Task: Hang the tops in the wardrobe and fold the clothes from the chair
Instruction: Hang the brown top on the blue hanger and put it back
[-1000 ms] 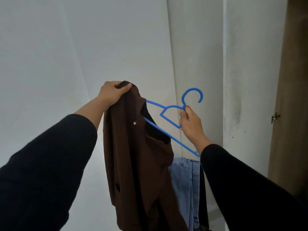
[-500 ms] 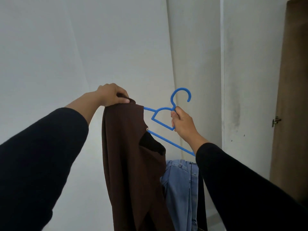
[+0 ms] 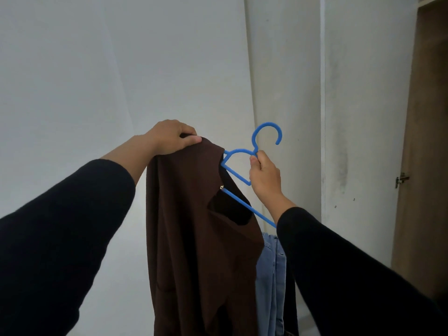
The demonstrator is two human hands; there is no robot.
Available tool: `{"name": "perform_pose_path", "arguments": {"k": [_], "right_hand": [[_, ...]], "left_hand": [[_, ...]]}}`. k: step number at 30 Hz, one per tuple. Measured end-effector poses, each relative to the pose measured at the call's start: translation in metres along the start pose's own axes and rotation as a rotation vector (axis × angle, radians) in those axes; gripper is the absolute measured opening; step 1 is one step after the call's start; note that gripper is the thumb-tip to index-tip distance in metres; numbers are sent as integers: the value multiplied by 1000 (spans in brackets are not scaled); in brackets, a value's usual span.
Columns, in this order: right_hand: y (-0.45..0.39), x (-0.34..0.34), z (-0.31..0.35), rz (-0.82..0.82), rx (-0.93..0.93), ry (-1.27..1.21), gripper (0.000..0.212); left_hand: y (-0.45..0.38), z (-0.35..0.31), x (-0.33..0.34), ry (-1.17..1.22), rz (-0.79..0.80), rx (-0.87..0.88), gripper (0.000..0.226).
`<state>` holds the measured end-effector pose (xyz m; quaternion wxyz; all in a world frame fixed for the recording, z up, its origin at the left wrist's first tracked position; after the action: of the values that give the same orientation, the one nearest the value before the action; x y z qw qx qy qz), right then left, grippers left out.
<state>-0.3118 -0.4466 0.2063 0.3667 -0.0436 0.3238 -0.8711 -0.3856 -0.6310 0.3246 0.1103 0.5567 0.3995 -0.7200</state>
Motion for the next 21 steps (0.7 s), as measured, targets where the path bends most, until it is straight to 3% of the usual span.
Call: {"name": "perform_pose_path", "arguments": {"k": [4,11,13,17,21], "right_hand": [[3,5,-3,17,47,-85,20],[12,12,-6,120,114,-212,17],[13,11,-8,129,117,-215,18],[9,10,-2,101,75,-133,20],[6,13,8,113,69,-55,14]], "left_hand": [[-1,-22,-2,-115,35,46,29],[-3,-34,-15,-125,-131,31,34],[-2,-33,-11,-137,-88,32,31],[2,-43,15,-142,162,58,31],[0,-49,17,-264,110,54,34]]}}
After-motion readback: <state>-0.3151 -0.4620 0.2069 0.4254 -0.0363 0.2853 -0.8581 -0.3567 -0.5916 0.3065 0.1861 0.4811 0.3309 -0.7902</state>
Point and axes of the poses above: each hand's wrist, its own y-axis away from the middle knuckle, its own x-axis out of the palm, z = x × y, the point moved 10 cm from there along -y, towards the middle knuckle
